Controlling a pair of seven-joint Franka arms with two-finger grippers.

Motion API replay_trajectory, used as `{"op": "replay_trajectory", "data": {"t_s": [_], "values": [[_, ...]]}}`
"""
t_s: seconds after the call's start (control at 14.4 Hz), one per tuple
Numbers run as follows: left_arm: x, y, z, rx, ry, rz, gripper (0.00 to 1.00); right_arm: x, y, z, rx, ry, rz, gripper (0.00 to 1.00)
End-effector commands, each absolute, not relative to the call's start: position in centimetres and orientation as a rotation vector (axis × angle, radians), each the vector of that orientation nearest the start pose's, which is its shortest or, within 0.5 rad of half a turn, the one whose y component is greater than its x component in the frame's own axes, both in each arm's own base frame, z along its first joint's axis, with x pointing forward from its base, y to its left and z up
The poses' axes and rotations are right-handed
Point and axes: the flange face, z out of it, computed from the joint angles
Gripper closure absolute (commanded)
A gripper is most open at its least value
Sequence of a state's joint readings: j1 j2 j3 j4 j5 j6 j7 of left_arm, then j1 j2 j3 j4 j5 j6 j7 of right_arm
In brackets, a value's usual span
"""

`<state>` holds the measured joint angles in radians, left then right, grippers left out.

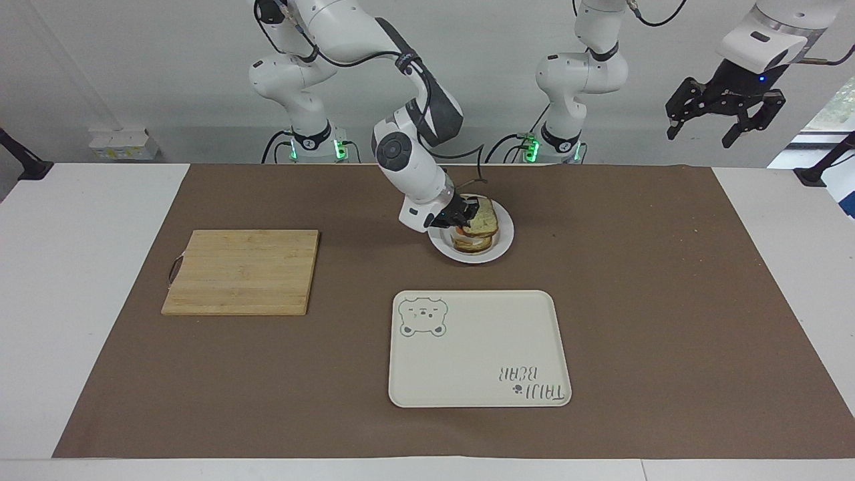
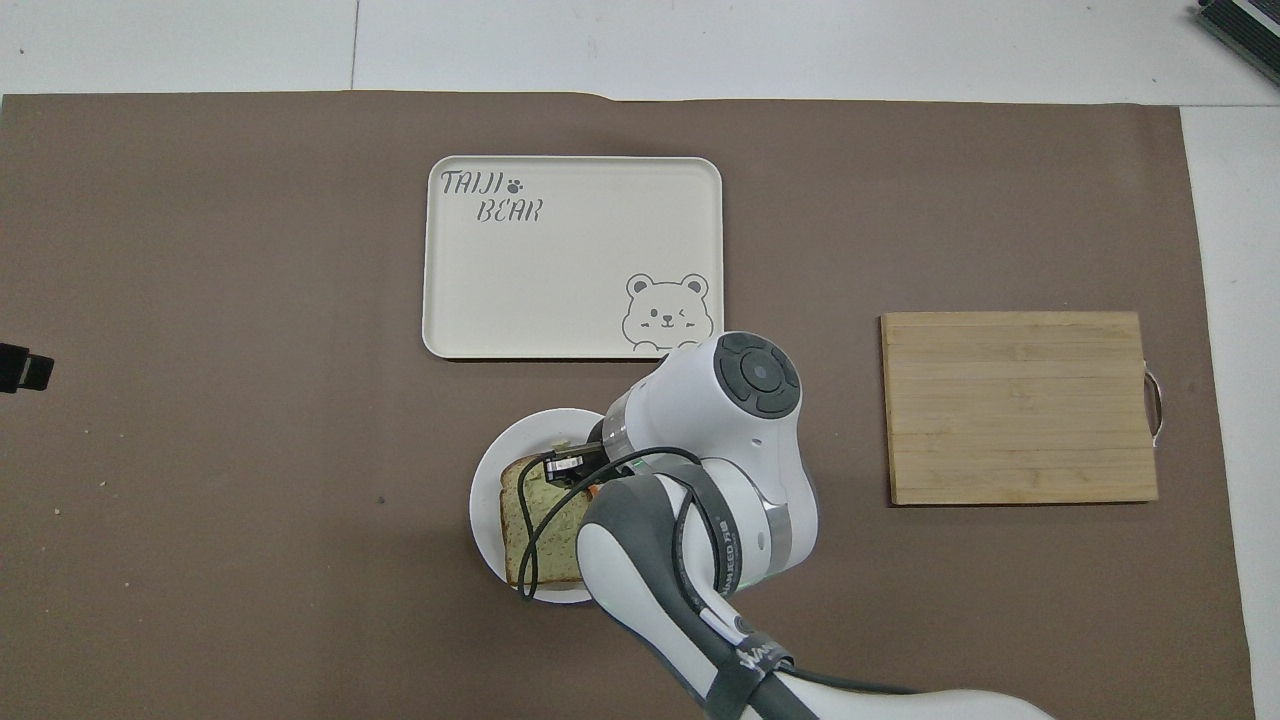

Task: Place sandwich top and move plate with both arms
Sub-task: 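Lower the toast onto the egg toast and open the right gripper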

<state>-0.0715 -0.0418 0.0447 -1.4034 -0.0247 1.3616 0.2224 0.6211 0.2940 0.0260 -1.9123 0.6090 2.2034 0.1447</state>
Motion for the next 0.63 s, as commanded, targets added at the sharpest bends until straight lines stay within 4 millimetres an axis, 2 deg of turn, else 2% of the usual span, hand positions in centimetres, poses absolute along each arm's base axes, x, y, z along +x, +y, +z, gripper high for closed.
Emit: {"op": "replay_trajectory", "data": {"t_s": [0.0, 0.21, 0.28, 0.42, 0.49, 0.56], "values": [[50.7, -1.4, 70.7, -3.155, 0.386, 0.002, 0.0, 49.0, 37.9, 32.8, -2.659, -0.209, 0.257, 1.0], [50.7, -1.5, 70.6, -3.155, 0.394, 0.004, 0.0, 50.0, 37.2, 31.6, -2.666, -0.2, 0.204, 1.0], [50.7, -1.5, 70.6, -3.154, 0.396, 0.004, 0.0, 50.7, 36.4, 31.6, -2.667, -0.183, 0.194, 1.0], [50.7, -1.3, 70.7, -3.155, 0.389, 0.001, 0.0, 50.7, 36.5, 31.7, -2.669, -0.167, 0.179, 1.0], [50.7, -1.3, 70.7, -3.155, 0.389, 0.001, 0.0, 50.7, 36.6, 31.7, -2.669, -0.165, 0.175, 0.91], [50.7, -1.3, 70.7, -3.155, 0.391, 0.001, 0.0, 50.7, 36.6, 31.7, -2.67, -0.171, 0.176, 0.37]]}}
